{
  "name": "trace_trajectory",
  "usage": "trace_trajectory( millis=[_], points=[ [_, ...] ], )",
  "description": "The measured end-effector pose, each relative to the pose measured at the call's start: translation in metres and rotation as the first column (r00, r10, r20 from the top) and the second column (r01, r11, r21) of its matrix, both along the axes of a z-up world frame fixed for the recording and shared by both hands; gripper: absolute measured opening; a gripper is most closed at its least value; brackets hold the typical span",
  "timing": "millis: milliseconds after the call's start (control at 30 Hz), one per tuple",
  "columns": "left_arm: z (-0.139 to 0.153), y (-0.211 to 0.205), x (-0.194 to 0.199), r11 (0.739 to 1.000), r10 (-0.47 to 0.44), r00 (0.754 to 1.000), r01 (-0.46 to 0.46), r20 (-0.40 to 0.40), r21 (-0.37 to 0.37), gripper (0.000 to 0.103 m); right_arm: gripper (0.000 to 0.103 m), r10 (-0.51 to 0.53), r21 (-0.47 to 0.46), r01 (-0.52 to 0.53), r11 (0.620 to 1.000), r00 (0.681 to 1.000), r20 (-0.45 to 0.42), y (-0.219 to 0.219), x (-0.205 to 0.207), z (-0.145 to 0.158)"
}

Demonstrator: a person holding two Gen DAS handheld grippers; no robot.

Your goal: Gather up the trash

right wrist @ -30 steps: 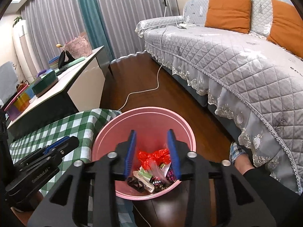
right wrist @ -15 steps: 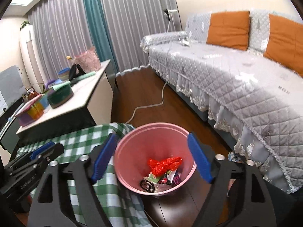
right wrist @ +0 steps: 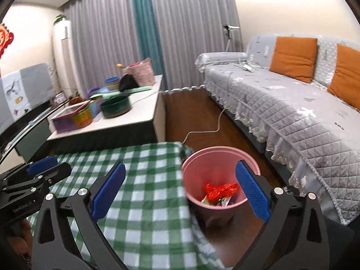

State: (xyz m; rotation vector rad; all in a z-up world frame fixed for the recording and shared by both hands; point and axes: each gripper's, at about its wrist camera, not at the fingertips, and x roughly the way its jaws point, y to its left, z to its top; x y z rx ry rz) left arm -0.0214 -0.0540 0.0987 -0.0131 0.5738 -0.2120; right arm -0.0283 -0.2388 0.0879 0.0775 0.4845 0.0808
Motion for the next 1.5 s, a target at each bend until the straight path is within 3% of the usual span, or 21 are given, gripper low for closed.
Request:
trace_trajectory(
  millis=[300,400,467,600,700,800,900,1033,1500],
  points=[
    [-0.029,0.028,-0.053,0.994,0.112,0.993,-0.113,-0.022,-0.010,0.058,0.098,-0.036,-0.071,0.032,0.997,0.998,-0.053,0.012,-0.034,-0.033],
    [-0.032,0.036,-0.066,0.990,0.141,0.990,-0.141,-0.022,0.001,0.070,0.098,-0.044,-0.075,0.039,0.996,0.997,-0.061,0.018,-0.038,-0.040],
    [-0.037,0.040,-0.070,0.987,0.160,0.987,-0.160,-0.026,0.010,0.070,0.098,-0.028,-0.093,0.022,0.995,0.997,-0.069,0.028,-0.037,-0.044],
    [-0.050,0.043,-0.060,0.976,0.219,0.973,-0.219,-0.079,0.010,0.072,0.098,0.004,-0.104,-0.014,0.994,0.995,-0.097,0.041,-0.032,-0.053],
    [-0.056,0.043,-0.055,0.973,0.229,0.968,-0.230,-0.101,-0.007,0.082,0.098,0.025,-0.119,-0.037,0.992,0.995,-0.094,0.051,-0.031,-0.055],
    [-0.062,0.044,-0.053,0.970,0.239,0.963,-0.242,-0.123,-0.011,0.082,0.098,0.028,-0.129,-0.040,0.991,0.995,-0.093,0.054,-0.030,-0.057],
    [-0.064,0.042,-0.053,0.963,0.267,0.956,-0.268,-0.123,0.015,0.091,0.098,0.009,-0.131,-0.023,0.991,0.994,-0.104,0.052,-0.027,-0.059],
    [-0.065,0.039,-0.051,0.961,0.278,0.954,-0.277,-0.113,0.029,0.095,0.098,-0.019,-0.127,0.005,0.992,0.993,-0.114,0.046,-0.024,-0.060],
    [-0.065,0.035,-0.047,0.961,0.277,0.954,-0.275,-0.115,0.037,0.095,0.098,-0.035,-0.133,0.017,0.991,0.990,-0.136,0.043,-0.020,-0.063]
  ],
)
